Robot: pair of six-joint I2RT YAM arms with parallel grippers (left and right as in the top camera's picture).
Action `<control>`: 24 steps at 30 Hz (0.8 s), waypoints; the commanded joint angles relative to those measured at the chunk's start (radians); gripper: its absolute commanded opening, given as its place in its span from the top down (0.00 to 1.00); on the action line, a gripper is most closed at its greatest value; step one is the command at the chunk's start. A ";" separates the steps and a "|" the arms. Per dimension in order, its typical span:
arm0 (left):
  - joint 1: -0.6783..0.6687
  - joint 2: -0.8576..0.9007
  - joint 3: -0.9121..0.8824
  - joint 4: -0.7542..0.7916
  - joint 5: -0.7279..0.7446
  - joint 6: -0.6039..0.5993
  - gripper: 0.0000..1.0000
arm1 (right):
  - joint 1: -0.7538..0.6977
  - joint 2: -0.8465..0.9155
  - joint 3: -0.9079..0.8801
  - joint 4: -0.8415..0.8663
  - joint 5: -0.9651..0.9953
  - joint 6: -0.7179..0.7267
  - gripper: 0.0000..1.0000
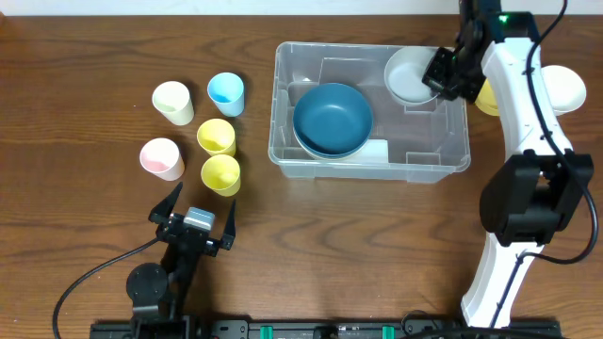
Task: Pack container
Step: 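Carry the grey bowl into the bin's right side and lower it, then open the right gripper and move it toward the yellow bowl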
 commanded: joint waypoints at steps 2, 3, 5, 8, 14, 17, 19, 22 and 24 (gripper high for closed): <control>0.005 -0.006 -0.021 -0.031 0.006 0.016 0.02 | 0.003 0.024 -0.076 0.053 -0.028 0.027 0.98; 0.005 -0.006 -0.021 -0.031 0.006 0.016 0.02 | 0.003 0.024 -0.095 0.069 -0.028 0.028 0.98; 0.005 -0.006 -0.021 -0.031 0.006 0.016 0.02 | 0.003 0.024 -0.124 0.092 -0.031 0.028 0.98; 0.005 -0.006 -0.021 -0.031 0.006 0.017 0.02 | 0.003 0.027 -0.169 0.127 -0.032 0.028 0.98; 0.005 -0.006 -0.021 -0.031 0.006 0.016 0.02 | 0.003 0.027 -0.209 0.176 -0.047 0.027 0.97; 0.005 -0.006 -0.021 -0.031 0.006 0.016 0.02 | 0.005 0.027 -0.209 0.183 -0.053 0.027 0.95; 0.005 -0.006 -0.021 -0.031 0.006 0.016 0.02 | 0.010 0.027 -0.209 0.183 -0.053 0.027 0.90; 0.005 -0.006 -0.021 -0.031 0.006 0.016 0.02 | 0.017 0.027 -0.209 0.187 -0.053 0.027 0.85; 0.005 -0.006 -0.021 -0.031 0.006 0.016 0.02 | 0.020 0.027 -0.209 0.189 -0.053 0.027 0.83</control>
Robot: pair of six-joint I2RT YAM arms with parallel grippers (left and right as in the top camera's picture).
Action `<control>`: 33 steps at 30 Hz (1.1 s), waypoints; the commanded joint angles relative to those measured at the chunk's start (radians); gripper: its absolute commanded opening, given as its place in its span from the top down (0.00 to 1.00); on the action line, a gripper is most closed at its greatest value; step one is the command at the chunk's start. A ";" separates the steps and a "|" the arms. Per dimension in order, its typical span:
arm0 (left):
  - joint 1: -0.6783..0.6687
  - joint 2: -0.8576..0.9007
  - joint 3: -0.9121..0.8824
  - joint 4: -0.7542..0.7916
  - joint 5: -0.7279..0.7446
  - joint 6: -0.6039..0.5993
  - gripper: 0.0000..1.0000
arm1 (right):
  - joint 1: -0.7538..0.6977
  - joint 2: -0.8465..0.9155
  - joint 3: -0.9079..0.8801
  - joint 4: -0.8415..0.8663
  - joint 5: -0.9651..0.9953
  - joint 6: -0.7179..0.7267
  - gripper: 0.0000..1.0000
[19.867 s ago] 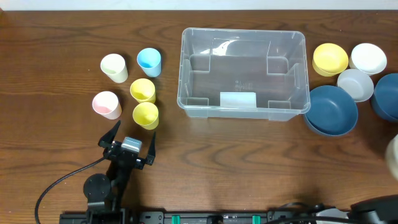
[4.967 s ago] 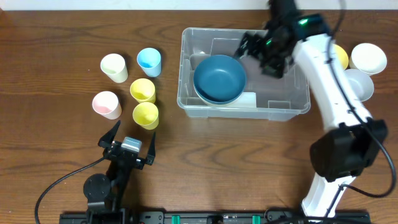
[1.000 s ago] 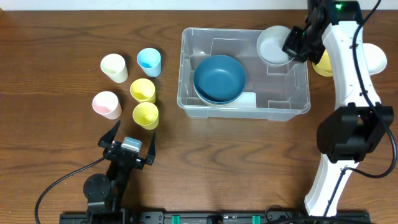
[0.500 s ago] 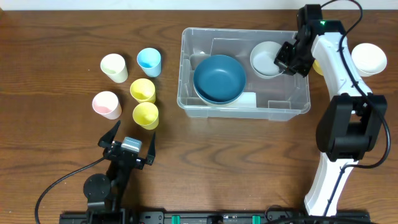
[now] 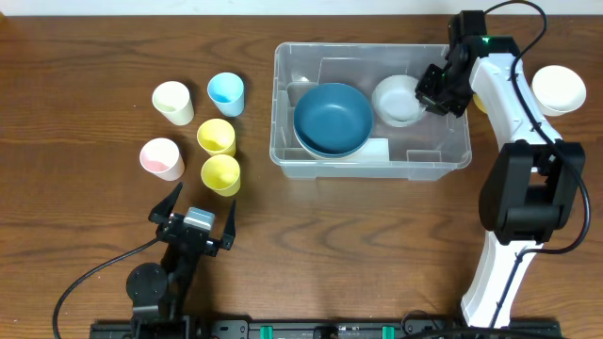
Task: Pack container
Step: 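Open the right gripper and move it toward the yellow bowl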
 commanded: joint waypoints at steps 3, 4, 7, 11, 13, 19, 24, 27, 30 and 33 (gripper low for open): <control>0.005 -0.006 -0.021 -0.031 0.006 0.016 0.02 | 0.020 0.015 -0.025 -0.001 -0.032 0.012 0.80; 0.005 -0.006 -0.021 -0.031 0.006 0.016 0.02 | 0.020 0.015 -0.025 -0.002 -0.032 0.011 0.79; 0.005 -0.006 -0.021 -0.031 0.006 0.016 0.02 | 0.020 0.014 -0.021 -0.002 -0.060 0.007 0.77; 0.005 -0.006 -0.021 -0.031 0.006 0.016 0.02 | 0.016 0.009 0.034 -0.003 -0.153 -0.019 0.73; 0.005 -0.006 -0.021 -0.031 0.006 0.016 0.02 | 0.010 0.000 0.091 -0.011 -0.205 -0.038 0.70; 0.005 -0.006 -0.021 -0.031 0.006 0.017 0.02 | -0.026 -0.030 0.388 -0.123 -0.239 -0.051 0.38; 0.005 -0.006 -0.021 -0.031 0.006 0.016 0.02 | -0.103 -0.035 0.654 -0.265 -0.200 -0.053 0.17; 0.005 -0.006 -0.021 -0.031 0.006 0.016 0.02 | -0.178 -0.035 0.734 -0.375 -0.051 -0.040 0.11; 0.005 -0.006 -0.021 -0.031 0.006 0.016 0.02 | -0.246 -0.030 0.728 -0.462 0.086 -0.042 0.05; 0.005 -0.006 -0.021 -0.031 0.006 0.016 0.02 | -0.305 -0.029 0.660 -0.492 0.146 -0.086 0.04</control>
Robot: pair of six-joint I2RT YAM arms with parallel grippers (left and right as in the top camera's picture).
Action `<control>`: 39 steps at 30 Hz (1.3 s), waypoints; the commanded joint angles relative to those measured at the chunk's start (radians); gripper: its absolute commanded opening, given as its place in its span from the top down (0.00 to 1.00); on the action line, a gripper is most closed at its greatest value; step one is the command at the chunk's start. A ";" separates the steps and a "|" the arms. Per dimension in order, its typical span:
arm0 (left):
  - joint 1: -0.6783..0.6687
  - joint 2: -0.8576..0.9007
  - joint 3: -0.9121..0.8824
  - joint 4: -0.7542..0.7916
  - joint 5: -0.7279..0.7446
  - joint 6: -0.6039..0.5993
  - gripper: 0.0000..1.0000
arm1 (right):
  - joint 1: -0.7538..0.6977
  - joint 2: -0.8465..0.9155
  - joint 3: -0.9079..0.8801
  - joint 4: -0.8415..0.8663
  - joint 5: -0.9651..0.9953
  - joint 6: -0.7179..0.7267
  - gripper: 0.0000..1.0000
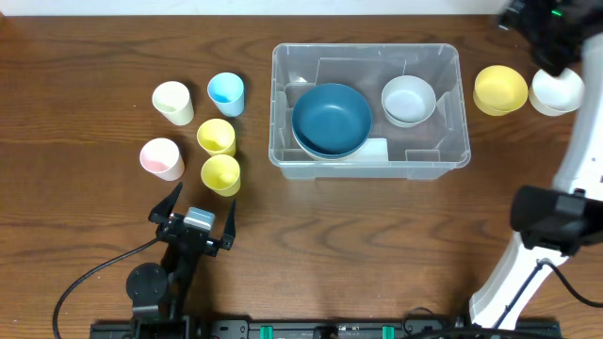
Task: Pack container
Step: 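Open the right gripper and move it toward the yellow bowl, then grasp the yellow bowl's rim with the right gripper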
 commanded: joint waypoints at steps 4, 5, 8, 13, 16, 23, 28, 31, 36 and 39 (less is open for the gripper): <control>0.005 -0.006 -0.021 -0.031 0.006 0.017 0.02 | -0.079 0.010 -0.182 0.038 0.135 -0.048 0.04; 0.005 -0.006 -0.021 -0.031 0.006 0.016 0.02 | -0.089 0.010 -0.229 0.069 0.135 -0.048 0.04; 0.005 -0.006 -0.021 -0.031 0.006 0.016 0.02 | -0.104 0.010 -0.343 0.160 0.135 -0.047 0.04; 0.005 -0.006 -0.021 -0.031 0.006 0.016 0.02 | -0.106 0.011 -0.530 0.333 0.132 -0.031 0.04; 0.005 -0.006 -0.021 -0.031 0.006 0.017 0.02 | -0.107 0.011 -0.622 0.428 0.132 -0.020 0.04; 0.005 -0.006 -0.021 -0.031 0.006 0.017 0.02 | -0.113 0.014 -0.750 0.567 0.144 -0.003 0.05; 0.005 -0.006 -0.021 -0.031 0.006 0.016 0.02 | -0.127 0.018 -0.814 0.623 0.147 0.023 0.05; 0.005 -0.006 -0.021 -0.031 0.006 0.016 0.02 | -0.142 0.018 -0.851 0.645 0.147 0.032 0.05; 0.005 -0.006 -0.021 -0.031 0.006 0.016 0.02 | -0.168 0.023 -0.897 0.670 0.146 0.039 0.05; 0.005 -0.006 -0.021 -0.031 0.006 0.016 0.02 | -0.183 0.023 -0.914 0.676 0.146 0.039 0.05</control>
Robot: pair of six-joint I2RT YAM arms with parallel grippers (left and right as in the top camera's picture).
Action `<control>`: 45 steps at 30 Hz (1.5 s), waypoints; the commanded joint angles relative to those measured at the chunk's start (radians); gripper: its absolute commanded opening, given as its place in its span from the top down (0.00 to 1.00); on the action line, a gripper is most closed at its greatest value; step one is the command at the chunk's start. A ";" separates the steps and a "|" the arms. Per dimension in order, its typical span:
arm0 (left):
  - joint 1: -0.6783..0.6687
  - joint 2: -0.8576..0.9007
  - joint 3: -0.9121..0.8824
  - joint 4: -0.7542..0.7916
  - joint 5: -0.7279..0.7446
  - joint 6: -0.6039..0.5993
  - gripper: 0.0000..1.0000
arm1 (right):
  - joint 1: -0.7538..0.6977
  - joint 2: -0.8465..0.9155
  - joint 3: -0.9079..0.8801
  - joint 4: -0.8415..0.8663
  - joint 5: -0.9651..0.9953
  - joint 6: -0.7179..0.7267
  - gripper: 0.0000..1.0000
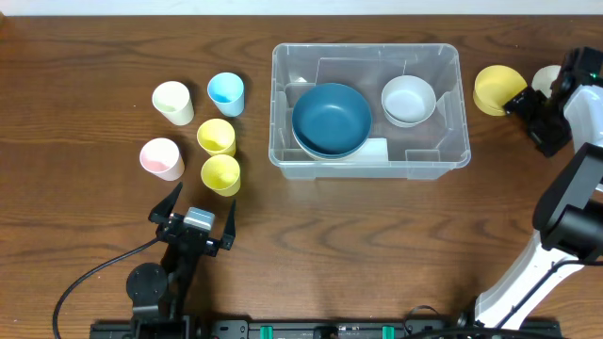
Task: Pack container
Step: 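Grasp the yellow bowl's rim with the right gripper, then carry the yellow bowl into the bin and set it in the grey bowl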
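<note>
A clear plastic container [452, 141] stands at the table's middle. It holds a big blue bowl [331, 118] on the left and a small white bowl [408, 100] on the right. Just outside its right wall lies a yellow bowl [496, 88]. Further right is another white bowl [545, 79], partly hidden by the arm. My right gripper [529, 121] hovers low between these two bowls; its fingers look open and hold nothing. My left gripper [193, 215] rests open near the front left.
Several cups stand left of the container: cream [173, 102], blue [226, 92], two yellow [216, 137] [221, 174] and pink [161, 158]. A white block [375, 150] lies in the container beside the blue bowl.
My right gripper was at the far right corner above the outer white bowl; now it sits lower and nearer, between the yellow bowl and that white bowl. Nothing else moved.
My right gripper first held a white bowl over the container's far right corner. Then it had the bowl down inside, next to the blue bowl. Later the bowl lay alone in the container with the gripper away at the far right. Now the gripper is beside the yellow bowl.
</note>
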 commanded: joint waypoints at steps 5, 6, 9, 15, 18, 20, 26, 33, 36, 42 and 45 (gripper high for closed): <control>0.005 -0.006 -0.021 -0.031 0.006 0.016 0.02 | -0.036 0.014 -0.022 0.006 0.011 0.007 0.05; 0.005 -0.006 -0.021 -0.031 0.006 0.016 0.02 | -0.037 0.014 -0.022 0.007 0.008 0.001 0.05; 0.005 -0.006 -0.021 -0.031 0.006 0.016 0.02 | -0.037 0.014 -0.022 0.027 -0.060 -0.054 0.05; 0.005 -0.006 -0.021 -0.031 0.006 0.016 0.02 | -0.037 0.014 -0.022 0.090 -0.222 -0.058 0.05; 0.005 -0.006 -0.021 -0.031 0.006 0.016 0.02 | -0.034 0.014 -0.022 0.115 -0.236 -0.030 0.06; 0.005 -0.006 -0.021 -0.031 0.006 0.016 0.02 | -0.034 0.014 -0.022 0.119 -0.218 -0.027 0.06; 0.005 -0.006 -0.021 -0.031 0.006 0.017 0.02 | -0.032 0.027 -0.022 0.104 -0.124 -0.023 0.06; 0.005 -0.006 -0.021 -0.031 0.006 0.016 0.02 | -0.031 0.060 -0.022 0.095 -0.104 -0.023 0.07; 0.005 -0.006 -0.021 -0.031 0.006 0.016 0.02 | -0.031 0.078 -0.022 0.092 -0.105 -0.022 0.07; 0.005 -0.006 -0.021 -0.031 0.006 0.016 0.02 | -0.032 0.082 -0.022 0.076 -0.101 -0.021 0.33; 0.005 -0.006 -0.021 -0.031 0.006 0.016 0.02 | -0.038 0.082 -0.022 0.060 -0.096 -0.010 0.53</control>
